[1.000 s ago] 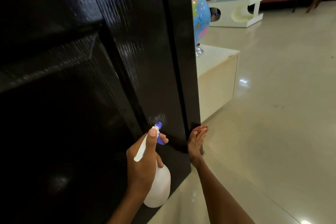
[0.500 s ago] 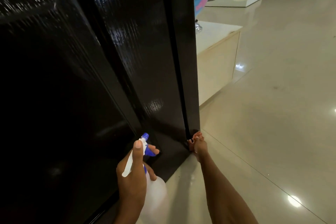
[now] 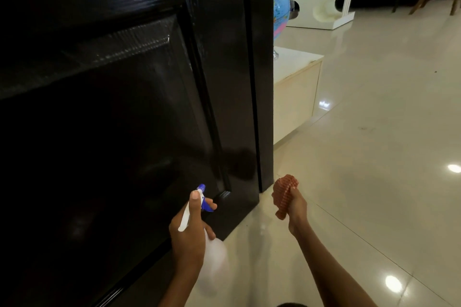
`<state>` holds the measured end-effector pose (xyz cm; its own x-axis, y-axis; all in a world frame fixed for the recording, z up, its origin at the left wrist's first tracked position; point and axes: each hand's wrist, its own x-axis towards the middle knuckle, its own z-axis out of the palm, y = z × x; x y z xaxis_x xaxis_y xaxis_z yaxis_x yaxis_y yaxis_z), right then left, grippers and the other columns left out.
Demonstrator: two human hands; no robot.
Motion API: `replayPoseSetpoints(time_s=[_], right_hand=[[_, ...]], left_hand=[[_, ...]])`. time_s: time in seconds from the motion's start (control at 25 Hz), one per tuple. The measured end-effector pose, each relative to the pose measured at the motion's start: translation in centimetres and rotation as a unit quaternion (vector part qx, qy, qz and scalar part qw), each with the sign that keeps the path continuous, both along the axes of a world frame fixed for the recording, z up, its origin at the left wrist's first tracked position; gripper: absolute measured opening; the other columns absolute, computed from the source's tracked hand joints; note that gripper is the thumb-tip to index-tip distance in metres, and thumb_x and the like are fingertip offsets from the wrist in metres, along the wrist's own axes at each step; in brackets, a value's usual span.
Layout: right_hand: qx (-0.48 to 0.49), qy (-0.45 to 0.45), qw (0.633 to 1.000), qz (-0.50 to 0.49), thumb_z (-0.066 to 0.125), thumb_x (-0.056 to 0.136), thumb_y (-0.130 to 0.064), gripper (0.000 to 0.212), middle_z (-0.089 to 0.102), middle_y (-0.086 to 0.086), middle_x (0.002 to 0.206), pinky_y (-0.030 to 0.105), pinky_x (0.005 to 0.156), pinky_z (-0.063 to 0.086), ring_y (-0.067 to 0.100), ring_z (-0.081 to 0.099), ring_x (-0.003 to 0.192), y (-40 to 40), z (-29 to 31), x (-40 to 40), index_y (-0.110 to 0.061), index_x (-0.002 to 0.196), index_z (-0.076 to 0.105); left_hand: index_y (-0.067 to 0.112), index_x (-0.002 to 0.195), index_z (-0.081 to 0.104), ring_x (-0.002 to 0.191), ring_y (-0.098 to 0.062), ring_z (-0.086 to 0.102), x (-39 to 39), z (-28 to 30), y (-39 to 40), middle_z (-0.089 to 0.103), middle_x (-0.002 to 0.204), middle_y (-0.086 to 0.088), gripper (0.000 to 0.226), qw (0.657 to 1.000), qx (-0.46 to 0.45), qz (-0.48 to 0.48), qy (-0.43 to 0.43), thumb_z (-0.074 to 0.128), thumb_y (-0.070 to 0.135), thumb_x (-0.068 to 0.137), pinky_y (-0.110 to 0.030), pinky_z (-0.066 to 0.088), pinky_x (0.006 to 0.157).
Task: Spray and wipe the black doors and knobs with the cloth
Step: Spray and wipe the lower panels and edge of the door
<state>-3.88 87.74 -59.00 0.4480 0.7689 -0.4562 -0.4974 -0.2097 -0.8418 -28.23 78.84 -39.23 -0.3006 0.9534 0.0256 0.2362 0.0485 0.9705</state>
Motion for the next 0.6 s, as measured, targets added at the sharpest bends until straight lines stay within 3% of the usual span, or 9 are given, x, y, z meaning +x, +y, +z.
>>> replayPoseSetpoints(time_s=[0.12, 0.2, 0.28, 0.36, 0.44, 0.6], right_hand=[[0.022, -0.021, 1.000, 0.008, 0.038, 0.108, -0.040, 0.045, 0.071, 0.017, 0.109, 0.042, 0.085, 0.051, 0.029, 0.065, 0.096, -2.1, 2.8, -3.3, -0.010, 0.124, 0.067], [0.051, -0.045, 0.997, 0.033, 0.035, 0.111, -0.040, 0.043, 0.068, 0.014, 0.124, 0.041, 0.092, 0.051, 0.029, 0.064, 0.108, -2.8, 5.9, -5.7, -0.015, 0.134, 0.061], [0.078, -0.069, 0.992, 0.067, 0.033, 0.112, -0.042, 0.049, 0.056, 0.006, 0.144, 0.044, 0.105, 0.045, 0.028, 0.055, 0.125, -3.1, 9.8, -8.1, -0.022, 0.155, 0.044], [0.125, -0.087, 0.986, 0.072, 0.032, 0.112, -0.043, 0.052, 0.047, 0.004, 0.155, 0.051, 0.116, 0.037, 0.029, 0.047, 0.137, -3.0, 14.0, -10.2, -0.026, 0.161, 0.032], [0.179, -0.100, 0.978, 0.049, 0.032, 0.112, -0.042, 0.051, 0.045, 0.005, 0.158, 0.053, 0.121, 0.032, 0.030, 0.043, 0.143, -3.0, 19.1, -12.0, -0.027, 0.162, 0.031], [0.301, -0.147, 0.942, 0.002, 0.035, 0.113, -0.034, 0.048, 0.052, 0.001, 0.153, 0.040, 0.120, 0.037, 0.020, 0.049, 0.140, -3.0, 29.4, -14.5, -0.023, 0.159, 0.036]], left_hand=[[0.020, 0.087, 0.071, 0.044, -0.020, 0.057, -1.8, 0.1, -2.2, 0.068, 0.061, -0.004, 0.055, 1.000, -0.002, 0.010, 0.007, 0.036, 0.063, 0.089, -0.022, 0.049, 0.052], [0.019, 0.088, 0.071, 0.045, -0.020, 0.058, -3.1, 0.7, -3.5, 0.068, 0.061, -0.006, 0.055, 1.000, 0.003, 0.021, 0.010, 0.036, 0.062, 0.090, -0.024, 0.050, 0.053], [0.019, 0.087, 0.071, 0.047, -0.021, 0.059, -4.9, 1.8, -5.0, 0.068, 0.062, -0.008, 0.055, 0.999, 0.014, 0.035, 0.014, 0.036, 0.062, 0.090, -0.027, 0.051, 0.057], [0.020, 0.088, 0.070, 0.048, -0.023, 0.059, -6.4, 2.9, -6.2, 0.068, 0.063, -0.008, 0.056, 0.998, 0.030, 0.045, 0.019, 0.035, 0.062, 0.091, -0.031, 0.052, 0.060], [0.019, 0.088, 0.071, 0.048, -0.024, 0.060, -7.8, 4.2, -7.1, 0.069, 0.065, -0.006, 0.057, 0.996, 0.056, 0.062, 0.020, 0.033, 0.062, 0.091, -0.034, 0.053, 0.062], [0.021, 0.086, 0.070, 0.047, -0.022, 0.061, -9.9, 8.2, -8.3, 0.071, 0.066, 0.004, 0.055, 0.992, 0.098, 0.081, 0.026, 0.034, 0.062, 0.091, -0.034, 0.055, 0.060]])
